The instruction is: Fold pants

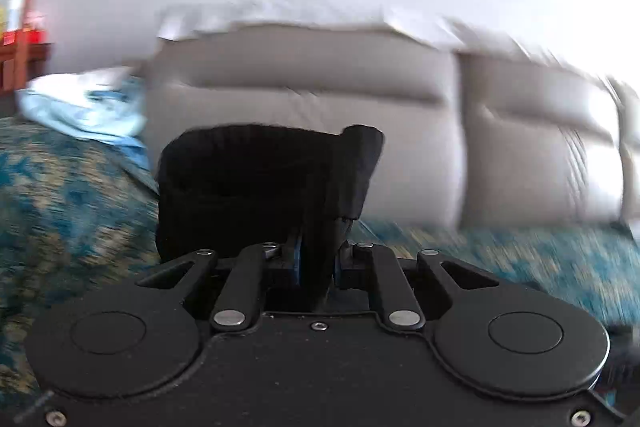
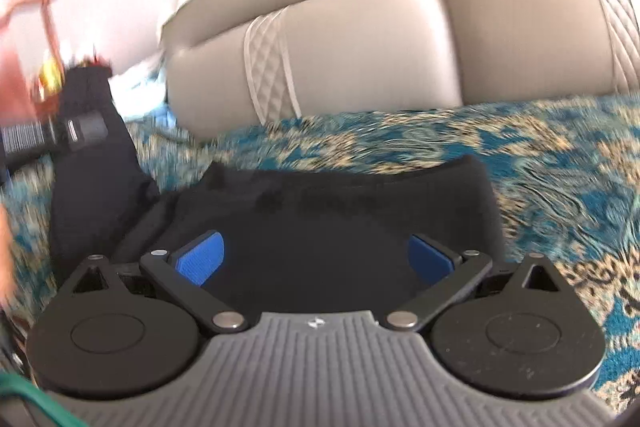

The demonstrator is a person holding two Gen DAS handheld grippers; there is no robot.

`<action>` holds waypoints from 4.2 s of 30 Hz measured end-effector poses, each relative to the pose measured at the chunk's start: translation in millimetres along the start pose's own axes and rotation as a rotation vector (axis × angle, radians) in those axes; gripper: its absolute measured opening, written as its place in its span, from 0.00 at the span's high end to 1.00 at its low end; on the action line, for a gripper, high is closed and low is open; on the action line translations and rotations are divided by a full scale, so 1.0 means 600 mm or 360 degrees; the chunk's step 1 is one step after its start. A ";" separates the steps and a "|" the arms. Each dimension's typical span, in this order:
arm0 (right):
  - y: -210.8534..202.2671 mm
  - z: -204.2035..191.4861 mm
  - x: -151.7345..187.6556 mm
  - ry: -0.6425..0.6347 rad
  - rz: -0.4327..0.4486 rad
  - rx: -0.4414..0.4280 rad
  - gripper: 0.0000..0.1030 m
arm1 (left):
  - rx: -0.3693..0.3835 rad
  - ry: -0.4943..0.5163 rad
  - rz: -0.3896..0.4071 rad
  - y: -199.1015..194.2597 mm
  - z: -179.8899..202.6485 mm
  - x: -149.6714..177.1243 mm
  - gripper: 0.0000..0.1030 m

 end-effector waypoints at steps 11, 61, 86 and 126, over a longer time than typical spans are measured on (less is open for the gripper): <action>-0.021 0.078 0.000 0.0391 0.0144 -0.0188 0.09 | 0.0228 0.0508 -0.0387 0.008 0.167 0.205 0.85; 0.034 -0.042 0.025 -0.0319 -0.0074 0.0837 0.03 | -0.0264 0.0389 -0.0410 0.143 0.007 0.129 0.56; 0.005 0.074 0.012 0.0054 -0.0186 0.0488 0.00 | 0.0052 0.0227 -0.0497 -0.066 -0.073 0.132 0.35; 0.249 0.015 -0.094 -0.0030 -0.0075 0.0278 0.40 | -0.0330 0.0049 -0.0490 0.387 -0.132 -0.006 0.64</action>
Point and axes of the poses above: each gripper's, at about its wrist camera, not at the fingertips, and y roughly the way its jaws point, z to its right, x to its underside, the point moved 3 cm from there along y, roughly the way its jaws point, and after that the axes turned 12 degrees about -y, right-handed, at the moved point
